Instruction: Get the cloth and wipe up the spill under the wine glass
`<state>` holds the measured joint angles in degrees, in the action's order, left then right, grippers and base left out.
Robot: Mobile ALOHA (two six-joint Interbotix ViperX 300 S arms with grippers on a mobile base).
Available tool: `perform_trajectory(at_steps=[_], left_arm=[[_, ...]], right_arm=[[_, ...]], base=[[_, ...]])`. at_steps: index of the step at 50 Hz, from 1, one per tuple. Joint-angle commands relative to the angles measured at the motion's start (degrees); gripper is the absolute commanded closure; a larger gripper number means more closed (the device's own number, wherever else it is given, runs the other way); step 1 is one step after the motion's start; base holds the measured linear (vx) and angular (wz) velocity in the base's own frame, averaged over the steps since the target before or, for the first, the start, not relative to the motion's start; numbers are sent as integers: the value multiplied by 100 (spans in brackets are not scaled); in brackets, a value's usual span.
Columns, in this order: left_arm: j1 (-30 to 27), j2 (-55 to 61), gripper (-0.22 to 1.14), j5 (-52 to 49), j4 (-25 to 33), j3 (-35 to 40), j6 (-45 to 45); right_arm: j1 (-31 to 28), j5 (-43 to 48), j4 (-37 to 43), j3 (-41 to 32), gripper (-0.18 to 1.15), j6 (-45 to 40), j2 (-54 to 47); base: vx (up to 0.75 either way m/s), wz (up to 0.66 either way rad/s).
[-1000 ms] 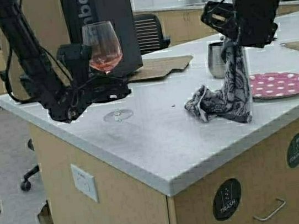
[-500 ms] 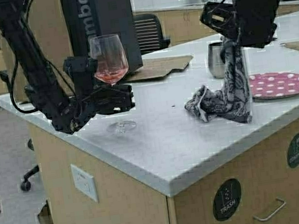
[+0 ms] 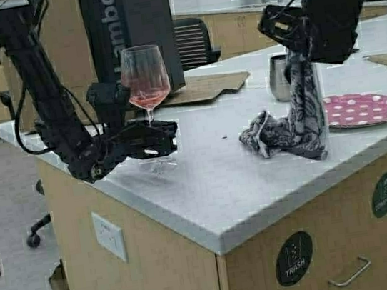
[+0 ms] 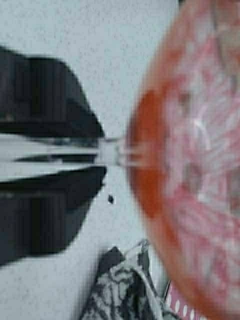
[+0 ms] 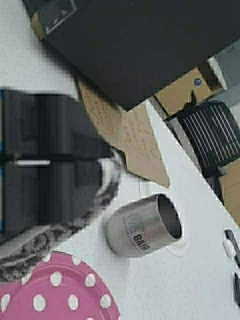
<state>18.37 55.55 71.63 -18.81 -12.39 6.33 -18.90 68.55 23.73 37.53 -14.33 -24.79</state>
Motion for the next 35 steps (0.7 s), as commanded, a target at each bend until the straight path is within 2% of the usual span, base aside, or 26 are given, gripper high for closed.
perform_trajectory(at_steps=[1, 6, 20, 35], left_arm=[[18, -123, 18, 18, 44, -9, 0], [18, -114, 14, 18, 44, -9, -9], [53, -123, 14, 35, 53, -44, -44], [26, -413, 14, 334, 299, -615, -519]], right_arm=[[0, 70, -53, -35, 91, 0, 53], [0, 70, -97, -35, 91, 0, 44], [0, 70, -176, 9, 91, 0, 44], [0, 70, -229, 123, 91, -9, 44]], base=[[0, 0], [0, 0], [0, 0], [0, 0]])
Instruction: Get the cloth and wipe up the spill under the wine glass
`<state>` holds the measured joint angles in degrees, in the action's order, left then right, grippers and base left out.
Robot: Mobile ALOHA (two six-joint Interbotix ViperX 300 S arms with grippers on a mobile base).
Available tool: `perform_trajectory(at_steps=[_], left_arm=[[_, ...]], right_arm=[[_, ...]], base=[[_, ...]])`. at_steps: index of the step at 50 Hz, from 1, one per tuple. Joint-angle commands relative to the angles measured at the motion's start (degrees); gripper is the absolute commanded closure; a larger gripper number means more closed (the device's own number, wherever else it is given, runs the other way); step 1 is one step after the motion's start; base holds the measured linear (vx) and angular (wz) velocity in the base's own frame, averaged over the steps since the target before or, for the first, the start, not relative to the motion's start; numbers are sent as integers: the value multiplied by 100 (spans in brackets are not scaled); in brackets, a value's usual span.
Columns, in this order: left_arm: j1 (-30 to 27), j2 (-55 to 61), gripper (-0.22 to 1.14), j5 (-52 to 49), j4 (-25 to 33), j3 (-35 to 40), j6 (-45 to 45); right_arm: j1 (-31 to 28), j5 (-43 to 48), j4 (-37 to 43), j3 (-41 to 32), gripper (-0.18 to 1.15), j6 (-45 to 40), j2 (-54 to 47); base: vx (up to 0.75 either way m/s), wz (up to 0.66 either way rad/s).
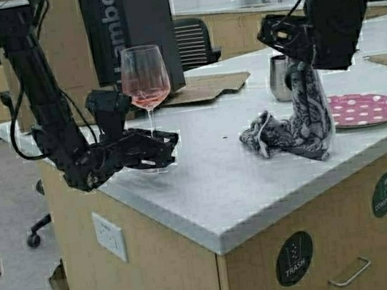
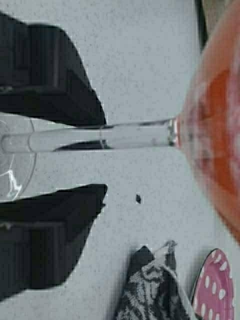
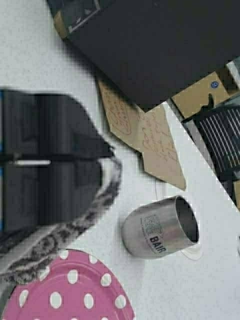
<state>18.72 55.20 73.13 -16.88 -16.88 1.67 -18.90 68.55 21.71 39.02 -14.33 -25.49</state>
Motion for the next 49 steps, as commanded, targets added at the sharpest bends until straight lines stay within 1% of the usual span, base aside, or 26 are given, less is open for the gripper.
perform_trajectory(at_steps=[1, 14, 25, 31, 38, 43, 49], left_arm=[[-9, -396, 14, 229, 114, -202, -53], [-53, -580, 14, 835, 457, -888, -149], [-62, -729, 14, 1494, 527, -1644, -149], [-70, -914, 14, 1687, 536, -2109, -149], [-70, -1204, 14, 1881, 536, -2681, -149], [-70, -1521, 14, 1890, 536, -3059, -132], [-62, -1916, 14, 1872, 545, -3393, -141]], right_arm=[[0, 70, -26, -35, 91, -9, 114], [-9, 70, -185, -44, 91, -35, 114], [-123, 88, -211, 9, 91, -9, 132], [-211, 123, -316, 185, 91, 53, 237], [-325, 167, -659, 466, 91, 211, 483], [-352, 158, -817, 668, 91, 413, 765], [-343, 62, -817, 914, 91, 756, 1204]], base=[[0, 0], [0, 0], [0, 0], [0, 0], [0, 0], [0, 0], [0, 0]])
